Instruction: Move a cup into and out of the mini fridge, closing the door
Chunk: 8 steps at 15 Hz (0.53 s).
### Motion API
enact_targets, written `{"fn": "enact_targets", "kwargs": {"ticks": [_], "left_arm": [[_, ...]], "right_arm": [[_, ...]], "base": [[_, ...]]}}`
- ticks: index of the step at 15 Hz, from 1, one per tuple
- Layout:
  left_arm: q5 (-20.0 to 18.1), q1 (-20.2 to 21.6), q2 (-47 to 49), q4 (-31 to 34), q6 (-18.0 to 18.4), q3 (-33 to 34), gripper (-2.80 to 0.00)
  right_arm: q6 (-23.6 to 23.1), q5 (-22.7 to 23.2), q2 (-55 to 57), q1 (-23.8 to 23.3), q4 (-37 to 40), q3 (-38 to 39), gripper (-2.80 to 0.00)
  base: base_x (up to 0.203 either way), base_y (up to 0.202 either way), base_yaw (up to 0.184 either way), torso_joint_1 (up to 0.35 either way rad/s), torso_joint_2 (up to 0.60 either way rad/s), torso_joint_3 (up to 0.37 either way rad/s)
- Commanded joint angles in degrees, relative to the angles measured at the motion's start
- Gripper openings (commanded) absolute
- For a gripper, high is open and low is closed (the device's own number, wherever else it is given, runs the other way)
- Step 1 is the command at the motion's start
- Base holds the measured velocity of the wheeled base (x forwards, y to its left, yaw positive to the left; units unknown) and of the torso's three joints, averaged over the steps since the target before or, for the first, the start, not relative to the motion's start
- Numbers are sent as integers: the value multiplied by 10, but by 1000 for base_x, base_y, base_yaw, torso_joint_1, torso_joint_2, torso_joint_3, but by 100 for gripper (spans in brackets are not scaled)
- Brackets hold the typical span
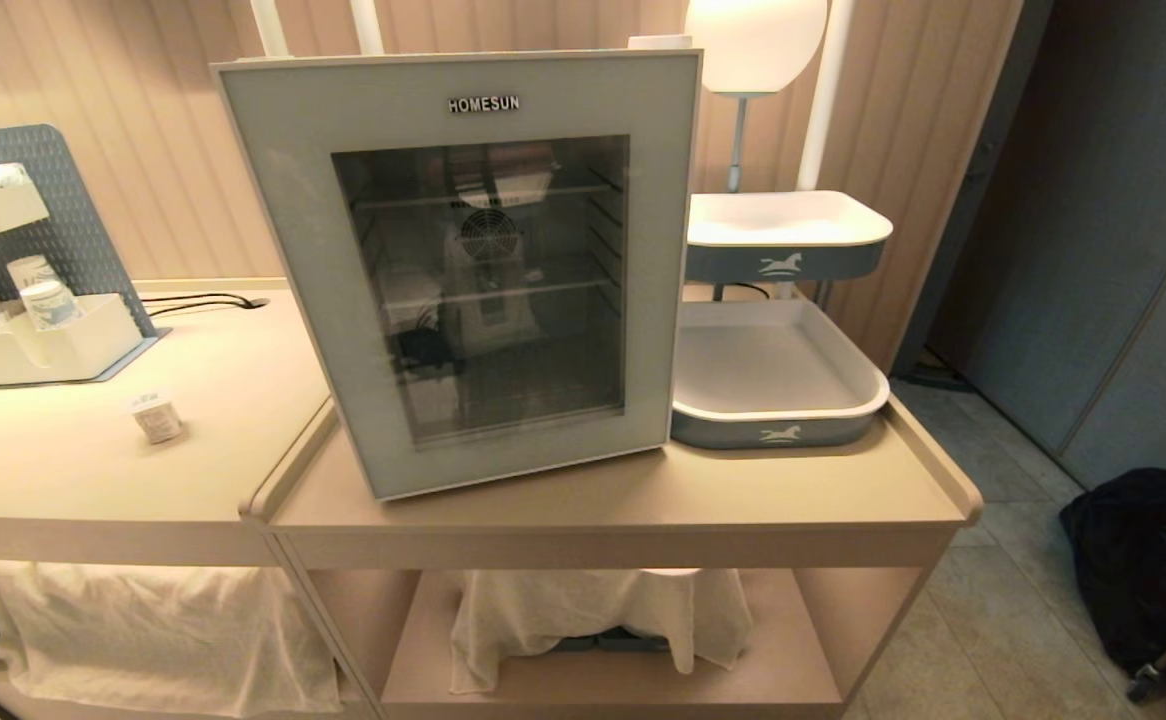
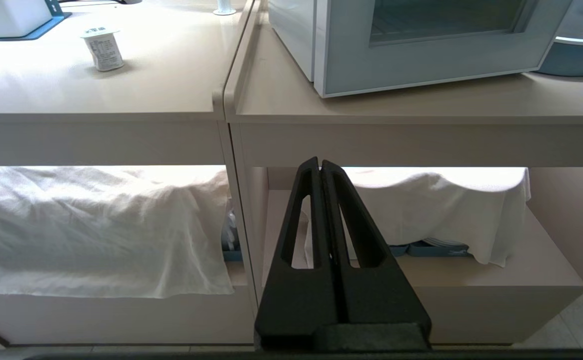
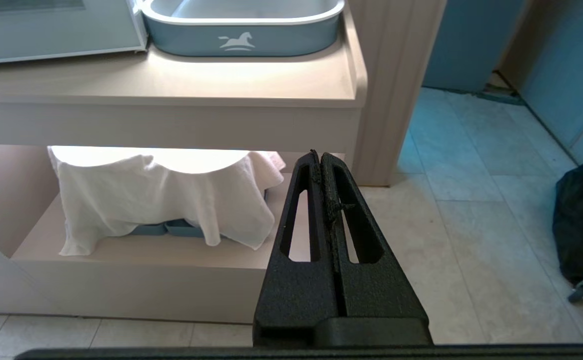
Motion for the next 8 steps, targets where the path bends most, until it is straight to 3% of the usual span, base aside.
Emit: {"fn": "enact_targets", "kwargs": {"ticks": [1, 4, 8], "left_arm": [[0, 0, 0, 0, 0, 0, -280], [0, -1, 0, 0, 0, 0, -280], [0, 0, 0, 0, 0, 0, -280]], "right_arm": [[-1, 0, 0, 0, 0, 0, -280], [-2, 0, 0, 0, 0, 0, -280], [-2, 0, 0, 1, 0, -1, -280]], "base": [[0, 0, 0, 0, 0, 0], [3, 63, -5, 0, 2, 0], [0, 193, 2, 2, 0, 3]]}}
